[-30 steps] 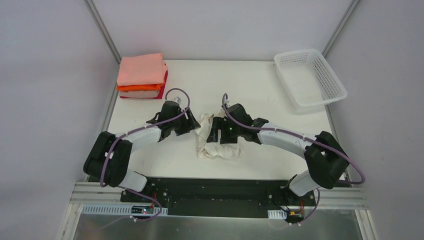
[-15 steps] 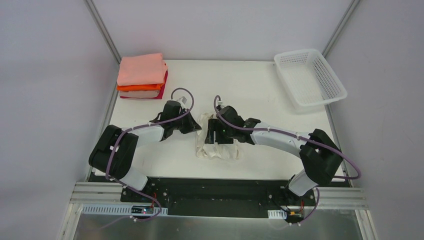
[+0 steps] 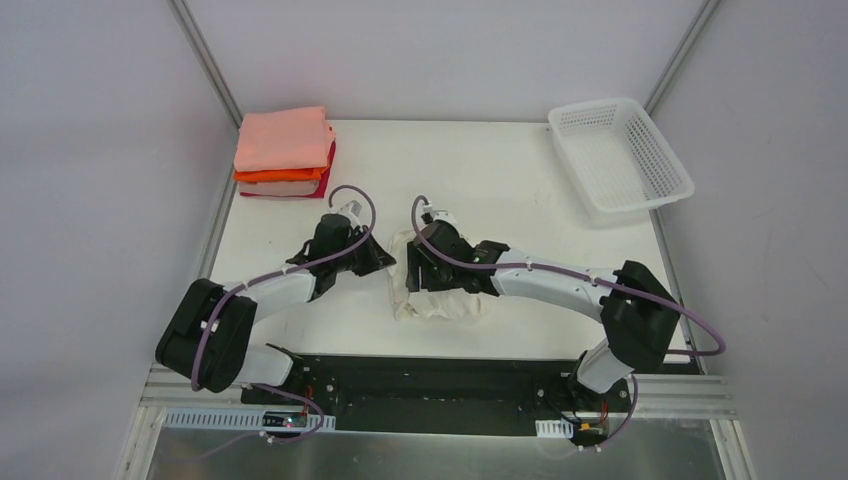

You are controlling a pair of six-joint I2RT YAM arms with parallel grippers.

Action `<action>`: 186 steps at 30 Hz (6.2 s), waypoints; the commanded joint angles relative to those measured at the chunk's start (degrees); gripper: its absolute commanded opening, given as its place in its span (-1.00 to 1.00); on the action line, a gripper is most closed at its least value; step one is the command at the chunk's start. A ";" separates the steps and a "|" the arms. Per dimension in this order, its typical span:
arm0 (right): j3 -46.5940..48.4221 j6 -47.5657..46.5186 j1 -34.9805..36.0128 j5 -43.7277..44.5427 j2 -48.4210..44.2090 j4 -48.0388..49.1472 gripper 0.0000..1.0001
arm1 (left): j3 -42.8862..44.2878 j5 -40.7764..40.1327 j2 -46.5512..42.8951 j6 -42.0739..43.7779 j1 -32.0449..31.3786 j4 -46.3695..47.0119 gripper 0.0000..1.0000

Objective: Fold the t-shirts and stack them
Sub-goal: Flatten out the tshirt, then rotate the tshirt 90 degrees

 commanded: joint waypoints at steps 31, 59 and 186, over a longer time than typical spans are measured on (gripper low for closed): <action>-10.30 -5.60 -18.96 27.44 -36.25 -13.92 -1.00 | 12.64 -42.74 -25.52 6.04 1.19 -34.41 -1.00; 38.13 -23.96 -23.80 13.12 -52.87 -25.82 -1.00 | 49.31 -47.75 -54.03 20.98 1.21 -45.42 -1.00; 75.79 -13.42 -36.44 -20.09 55.46 -24.39 0.99 | 13.34 -5.02 14.25 -8.29 -23.75 -8.88 0.98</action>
